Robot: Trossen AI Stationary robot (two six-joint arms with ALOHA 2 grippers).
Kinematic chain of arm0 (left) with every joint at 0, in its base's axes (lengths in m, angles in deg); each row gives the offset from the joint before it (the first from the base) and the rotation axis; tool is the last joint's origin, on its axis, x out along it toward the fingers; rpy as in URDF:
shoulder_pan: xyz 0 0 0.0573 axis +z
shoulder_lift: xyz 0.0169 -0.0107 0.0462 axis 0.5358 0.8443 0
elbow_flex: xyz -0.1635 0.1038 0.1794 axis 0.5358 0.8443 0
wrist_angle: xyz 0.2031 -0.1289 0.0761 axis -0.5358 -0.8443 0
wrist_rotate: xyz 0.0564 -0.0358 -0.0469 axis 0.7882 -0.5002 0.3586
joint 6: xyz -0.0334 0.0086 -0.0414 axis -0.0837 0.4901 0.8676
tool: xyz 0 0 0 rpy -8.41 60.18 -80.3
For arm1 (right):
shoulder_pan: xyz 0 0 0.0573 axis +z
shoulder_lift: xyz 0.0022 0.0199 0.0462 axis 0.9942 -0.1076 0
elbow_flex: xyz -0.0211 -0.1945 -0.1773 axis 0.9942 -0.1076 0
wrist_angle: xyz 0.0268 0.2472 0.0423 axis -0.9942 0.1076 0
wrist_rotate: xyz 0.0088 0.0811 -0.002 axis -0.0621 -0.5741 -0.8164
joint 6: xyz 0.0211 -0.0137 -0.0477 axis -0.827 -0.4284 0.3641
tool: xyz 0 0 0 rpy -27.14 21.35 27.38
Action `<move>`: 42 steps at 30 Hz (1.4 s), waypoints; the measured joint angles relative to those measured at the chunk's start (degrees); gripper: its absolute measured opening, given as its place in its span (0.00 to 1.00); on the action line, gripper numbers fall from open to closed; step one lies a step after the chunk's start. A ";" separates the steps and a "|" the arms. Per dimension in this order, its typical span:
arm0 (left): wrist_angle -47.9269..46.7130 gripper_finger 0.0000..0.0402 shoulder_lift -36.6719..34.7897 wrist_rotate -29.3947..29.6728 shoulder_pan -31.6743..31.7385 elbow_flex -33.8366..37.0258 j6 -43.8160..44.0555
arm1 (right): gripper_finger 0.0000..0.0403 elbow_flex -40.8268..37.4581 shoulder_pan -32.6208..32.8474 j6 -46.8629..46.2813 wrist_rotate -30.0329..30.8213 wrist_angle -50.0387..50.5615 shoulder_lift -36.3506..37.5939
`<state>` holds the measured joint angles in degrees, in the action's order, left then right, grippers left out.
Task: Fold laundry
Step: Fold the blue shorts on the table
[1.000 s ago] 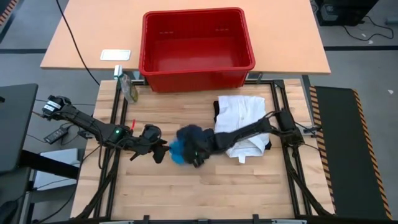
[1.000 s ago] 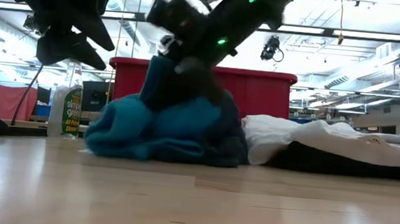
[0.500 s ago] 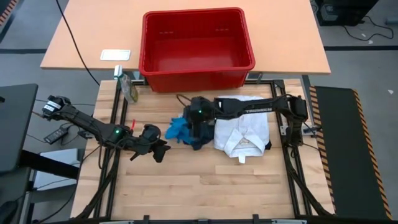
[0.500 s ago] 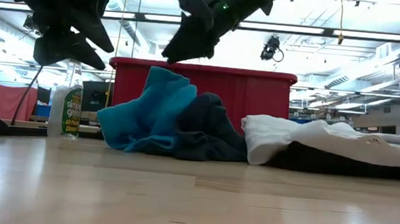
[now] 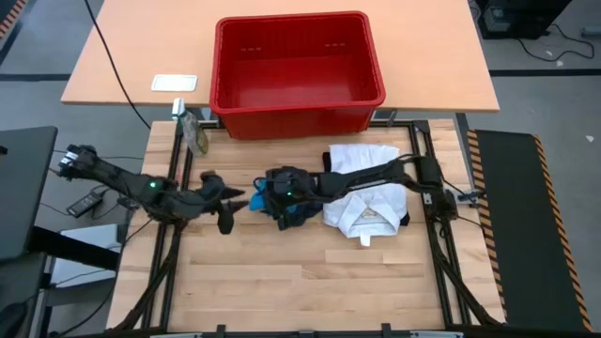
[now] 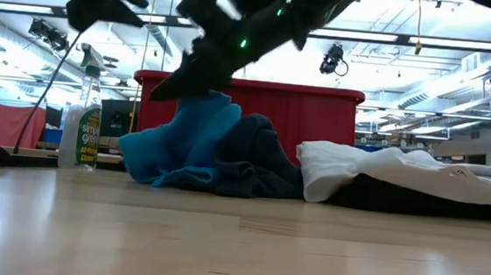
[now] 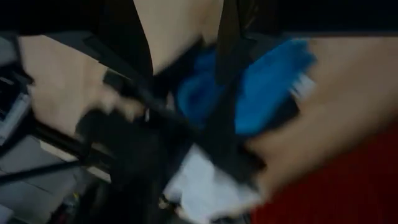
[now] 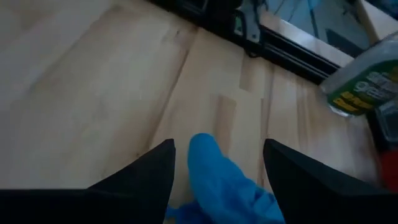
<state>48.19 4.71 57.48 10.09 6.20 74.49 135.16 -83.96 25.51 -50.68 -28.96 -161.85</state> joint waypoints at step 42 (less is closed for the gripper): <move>10.93 0.44 -1.16 5.79 0.76 -2.43 -16.15 | 0.04 31.24 -1.14 -16.80 4.93 35.42 -7.09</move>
<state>59.12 3.55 63.28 10.86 3.77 58.35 166.40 -85.10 8.71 -45.76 6.46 -168.95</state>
